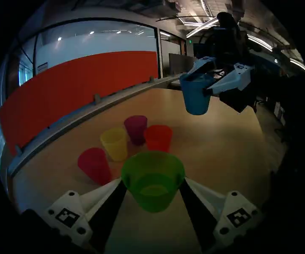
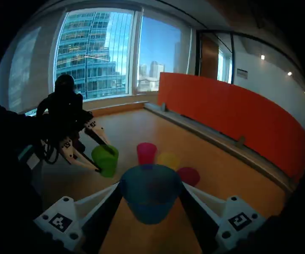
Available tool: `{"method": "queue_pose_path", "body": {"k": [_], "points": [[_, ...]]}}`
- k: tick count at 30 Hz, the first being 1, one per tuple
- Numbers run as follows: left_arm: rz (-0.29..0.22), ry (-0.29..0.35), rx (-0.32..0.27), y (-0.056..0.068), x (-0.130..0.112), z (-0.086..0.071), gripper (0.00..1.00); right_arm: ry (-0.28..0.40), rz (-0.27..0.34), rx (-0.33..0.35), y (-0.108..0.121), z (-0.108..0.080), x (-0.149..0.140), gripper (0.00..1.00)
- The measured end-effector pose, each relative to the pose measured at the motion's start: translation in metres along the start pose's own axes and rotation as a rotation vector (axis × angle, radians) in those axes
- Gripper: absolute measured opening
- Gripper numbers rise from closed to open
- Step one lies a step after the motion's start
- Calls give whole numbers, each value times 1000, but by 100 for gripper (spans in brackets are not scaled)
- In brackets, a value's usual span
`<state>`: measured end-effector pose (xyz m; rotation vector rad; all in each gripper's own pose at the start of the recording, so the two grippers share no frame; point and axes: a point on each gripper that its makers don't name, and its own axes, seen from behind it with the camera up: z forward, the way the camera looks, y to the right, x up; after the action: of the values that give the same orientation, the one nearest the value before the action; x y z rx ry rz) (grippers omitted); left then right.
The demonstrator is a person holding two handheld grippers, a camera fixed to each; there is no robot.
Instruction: Pour water
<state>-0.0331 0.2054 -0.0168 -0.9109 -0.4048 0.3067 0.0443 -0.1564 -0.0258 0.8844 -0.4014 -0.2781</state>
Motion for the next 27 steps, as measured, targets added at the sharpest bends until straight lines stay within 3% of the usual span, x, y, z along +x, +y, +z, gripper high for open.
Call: {"method": "queue_pose_path", "body": {"k": [12,27], "points": [[7,-53,-18,-4,-12,14,84,-94,4,23,-2,11,-35,93],[18,-115,-45,-4,-31,27,84,-150,23,42,-8,17,-66,93]]}}
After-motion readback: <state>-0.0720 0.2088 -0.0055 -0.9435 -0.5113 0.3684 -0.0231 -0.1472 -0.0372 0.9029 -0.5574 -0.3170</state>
